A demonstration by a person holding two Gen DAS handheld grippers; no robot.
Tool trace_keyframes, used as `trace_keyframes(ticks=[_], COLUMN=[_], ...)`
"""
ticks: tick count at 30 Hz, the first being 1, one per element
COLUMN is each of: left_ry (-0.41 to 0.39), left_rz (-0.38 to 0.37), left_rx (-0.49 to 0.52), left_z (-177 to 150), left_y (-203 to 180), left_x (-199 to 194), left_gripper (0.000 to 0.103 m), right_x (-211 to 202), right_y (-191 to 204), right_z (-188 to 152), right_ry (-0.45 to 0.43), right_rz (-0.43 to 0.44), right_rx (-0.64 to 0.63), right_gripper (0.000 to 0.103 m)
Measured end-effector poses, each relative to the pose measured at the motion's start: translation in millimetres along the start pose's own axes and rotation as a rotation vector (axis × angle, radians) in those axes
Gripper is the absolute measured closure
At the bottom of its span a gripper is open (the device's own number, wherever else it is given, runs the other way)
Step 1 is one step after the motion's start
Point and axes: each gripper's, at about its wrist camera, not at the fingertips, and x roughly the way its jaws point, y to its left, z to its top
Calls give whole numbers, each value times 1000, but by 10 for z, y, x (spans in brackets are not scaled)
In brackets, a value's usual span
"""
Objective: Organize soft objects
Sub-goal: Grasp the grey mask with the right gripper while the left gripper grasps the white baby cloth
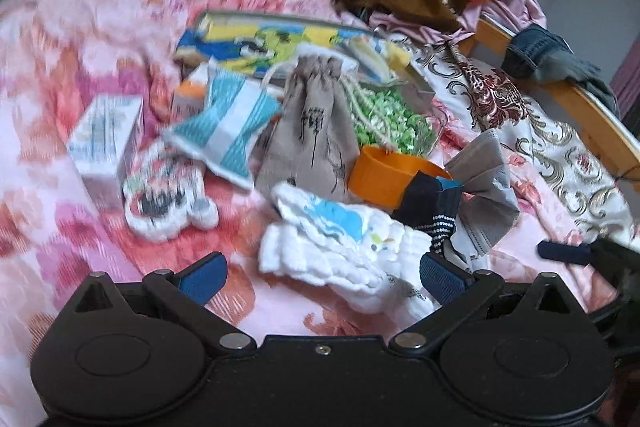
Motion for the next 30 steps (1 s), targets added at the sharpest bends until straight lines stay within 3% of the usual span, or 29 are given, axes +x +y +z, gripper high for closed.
trace_keyframes(ticks=[7,16,20,27,30], left_ry=[48,56,62,66,85], left_rz=[-104,-179,-197,-205,-189], left_rx=[-160,-297,-277,-218,-206], left_z=[9,87,63,45,42], left_y=[132,272,233,161,166], left_x=[116,301,325,383,454], left_gripper=[3,26,46,51,64], right_x=[114,375,406,343,400], right_y=[143,201,249,447,459], right_z=[34,108,69,-2,4], right_ry=[-17,-28,-18,-56,-25], right_rz=[42,-25,-43,-38,-39], right_rx=[-95,-184,-216,-343,-340], right_gripper=[5,21,27,31,44])
